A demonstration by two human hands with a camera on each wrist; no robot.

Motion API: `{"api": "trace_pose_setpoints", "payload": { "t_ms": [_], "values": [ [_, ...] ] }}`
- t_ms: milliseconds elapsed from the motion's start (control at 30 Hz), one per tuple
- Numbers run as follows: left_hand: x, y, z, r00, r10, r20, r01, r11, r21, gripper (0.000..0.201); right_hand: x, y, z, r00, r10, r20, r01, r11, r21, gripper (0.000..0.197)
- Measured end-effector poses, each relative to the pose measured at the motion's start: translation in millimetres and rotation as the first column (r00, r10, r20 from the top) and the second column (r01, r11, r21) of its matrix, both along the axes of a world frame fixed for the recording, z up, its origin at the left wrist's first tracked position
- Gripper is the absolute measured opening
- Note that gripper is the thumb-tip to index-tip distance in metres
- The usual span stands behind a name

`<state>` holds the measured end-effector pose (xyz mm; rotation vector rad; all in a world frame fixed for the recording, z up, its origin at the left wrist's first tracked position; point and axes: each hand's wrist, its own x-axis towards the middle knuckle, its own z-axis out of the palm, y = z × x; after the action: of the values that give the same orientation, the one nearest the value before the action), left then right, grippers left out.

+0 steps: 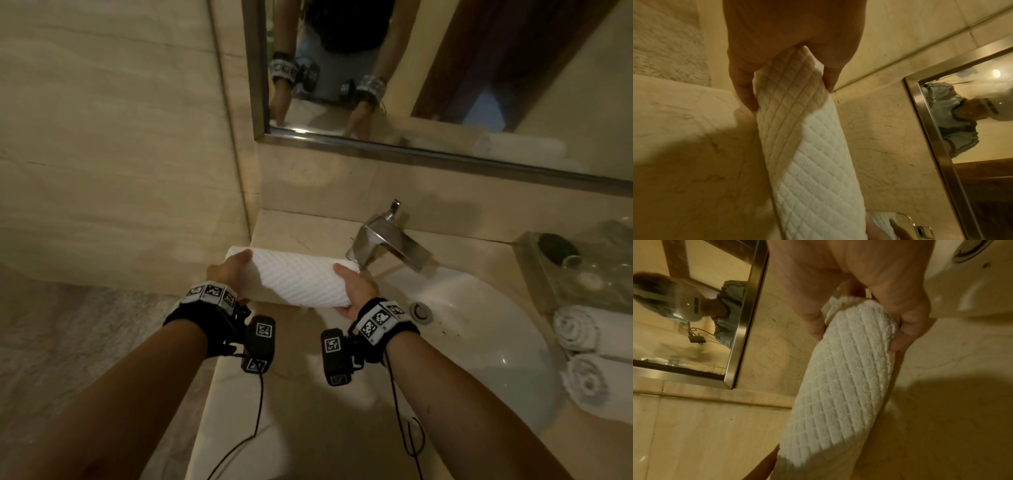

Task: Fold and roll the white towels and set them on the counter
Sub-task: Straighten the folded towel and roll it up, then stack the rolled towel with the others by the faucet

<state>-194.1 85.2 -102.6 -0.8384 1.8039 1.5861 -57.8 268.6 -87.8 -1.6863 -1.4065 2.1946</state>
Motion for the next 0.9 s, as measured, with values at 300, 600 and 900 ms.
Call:
{"api": "trace_pose_setpoints", "payload": {
  "t_ms": [300,600,900],
  "values": [
    [-41.5,41.7,0.8,0.993,-0.002,-0.122,-0.021,0.982,-0.189,0.105,-69.4,14.4,-30.9,0.992,-0.094,0.080,0.081,0.985,0.149,0.109],
    [-88.4,66.7,-0.4,0.986,-0.063,-0.154,0.041,0.989,-0.141,0.070,-132.1,42.5,-72.7,0.994,-0.089,0.063,0.080,0.988,0.131,0.118],
    [-111.0,97.0,3.1,0.982,-0.114,-0.150,0.054,0.933,-0.355,0.081,-147.0,43.8,-31.7,0.994,-0.031,0.108,0.013,0.986,0.164,0.104]
  ]
}}
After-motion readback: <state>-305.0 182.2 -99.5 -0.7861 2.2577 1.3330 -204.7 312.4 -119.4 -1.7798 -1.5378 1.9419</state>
